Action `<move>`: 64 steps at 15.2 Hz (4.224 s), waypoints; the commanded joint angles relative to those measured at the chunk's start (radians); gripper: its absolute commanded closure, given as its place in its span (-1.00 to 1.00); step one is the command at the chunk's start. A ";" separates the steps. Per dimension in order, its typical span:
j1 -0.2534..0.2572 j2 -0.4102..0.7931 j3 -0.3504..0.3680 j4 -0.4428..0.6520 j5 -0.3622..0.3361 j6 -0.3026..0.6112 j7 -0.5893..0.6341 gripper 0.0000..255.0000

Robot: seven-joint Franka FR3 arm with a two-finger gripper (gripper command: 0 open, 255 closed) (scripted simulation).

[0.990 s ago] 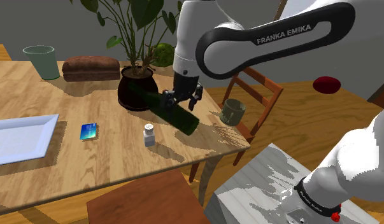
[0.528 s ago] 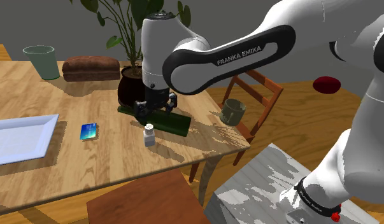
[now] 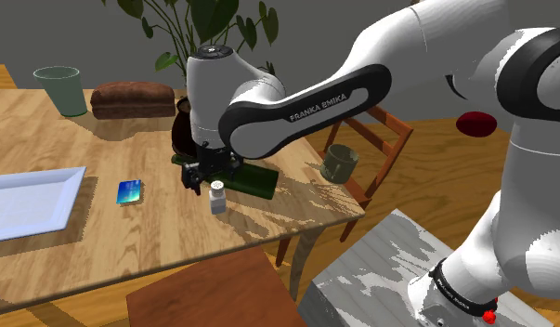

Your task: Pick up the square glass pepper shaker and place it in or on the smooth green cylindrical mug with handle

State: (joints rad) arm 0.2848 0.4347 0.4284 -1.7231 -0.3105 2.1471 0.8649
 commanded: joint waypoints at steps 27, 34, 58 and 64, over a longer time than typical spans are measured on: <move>-0.006 -0.030 0.009 0.030 0.020 -0.056 -0.018 1.00; -0.009 -0.061 0.019 0.082 0.042 -0.135 -0.037 1.00; -0.123 -0.307 0.010 0.008 0.170 -0.266 -0.206 1.00; -0.203 -0.484 -0.051 -0.188 0.253 -0.219 -0.363 1.00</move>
State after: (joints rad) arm 0.0935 -0.0204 0.3886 -1.8808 -0.0703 1.9218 0.5298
